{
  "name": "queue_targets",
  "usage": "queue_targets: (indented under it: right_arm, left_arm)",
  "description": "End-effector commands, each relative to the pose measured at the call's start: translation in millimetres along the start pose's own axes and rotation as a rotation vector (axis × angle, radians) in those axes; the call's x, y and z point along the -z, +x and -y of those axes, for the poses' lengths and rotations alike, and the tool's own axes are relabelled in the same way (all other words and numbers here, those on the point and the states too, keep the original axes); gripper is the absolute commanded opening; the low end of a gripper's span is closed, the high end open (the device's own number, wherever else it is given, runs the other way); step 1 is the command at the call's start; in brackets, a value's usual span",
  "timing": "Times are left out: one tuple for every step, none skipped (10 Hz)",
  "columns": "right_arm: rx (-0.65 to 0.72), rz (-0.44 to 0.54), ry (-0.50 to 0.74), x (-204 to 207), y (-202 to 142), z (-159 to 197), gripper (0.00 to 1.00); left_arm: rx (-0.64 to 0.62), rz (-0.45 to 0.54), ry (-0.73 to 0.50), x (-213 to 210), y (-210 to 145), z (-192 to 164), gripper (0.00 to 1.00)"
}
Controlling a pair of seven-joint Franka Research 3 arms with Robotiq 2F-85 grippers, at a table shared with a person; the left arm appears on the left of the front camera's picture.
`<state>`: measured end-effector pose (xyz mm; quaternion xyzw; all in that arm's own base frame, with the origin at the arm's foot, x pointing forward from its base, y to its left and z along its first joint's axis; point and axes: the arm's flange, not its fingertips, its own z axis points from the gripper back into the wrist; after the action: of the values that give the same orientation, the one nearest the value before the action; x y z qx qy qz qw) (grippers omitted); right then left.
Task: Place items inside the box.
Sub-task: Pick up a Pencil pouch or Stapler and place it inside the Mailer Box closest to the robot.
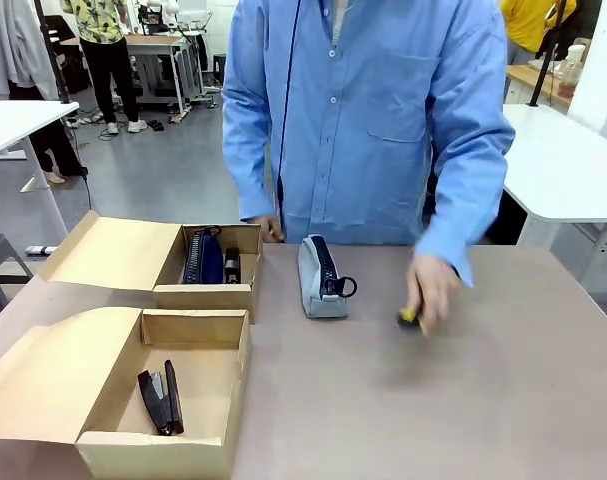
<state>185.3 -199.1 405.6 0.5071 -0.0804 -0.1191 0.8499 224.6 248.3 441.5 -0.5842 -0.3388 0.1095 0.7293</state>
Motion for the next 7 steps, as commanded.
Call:
queue_targets:
  right_arm:
    - [-0.069, -0.055, -0.088, 59, 11, -54, 1.00]
    - [-0.116, -0.148, -0.146, 101, 16, -85, 1.00]
    - [-0.182, -0.233, -0.278, 169, 16, -130, 1.00]
    - [-0.240, -0.283, -0.389, 222, 10, -159, 1.00]
    - [-0.308, -0.324, -0.493, 269, -3, -180, 1.00]
    - [-0.400, -0.350, -0.581, 305, -20, -190, 1.00]
    - [-0.445, -0.341, -0.589, 302, -23, -191, 1.00]
  left_arm:
    - [0.020, 0.015, -0.021, 1, 1, 1, 1.00]
    - [0.020, 0.015, -0.021, 1, 1, 1, 1.00]
    - [0.020, 0.015, -0.021, 1, 1, 1, 1.00]
    - [0.020, 0.015, -0.021, 1, 1, 1, 1.00]
    - [0.020, 0.015, -0.021, 1, 1, 1, 1.00]
    - [0.020, 0.015, -0.021, 1, 1, 1, 1.00]
    - [0.020, 0.015, -0.021, 1, 1, 1, 1.00]
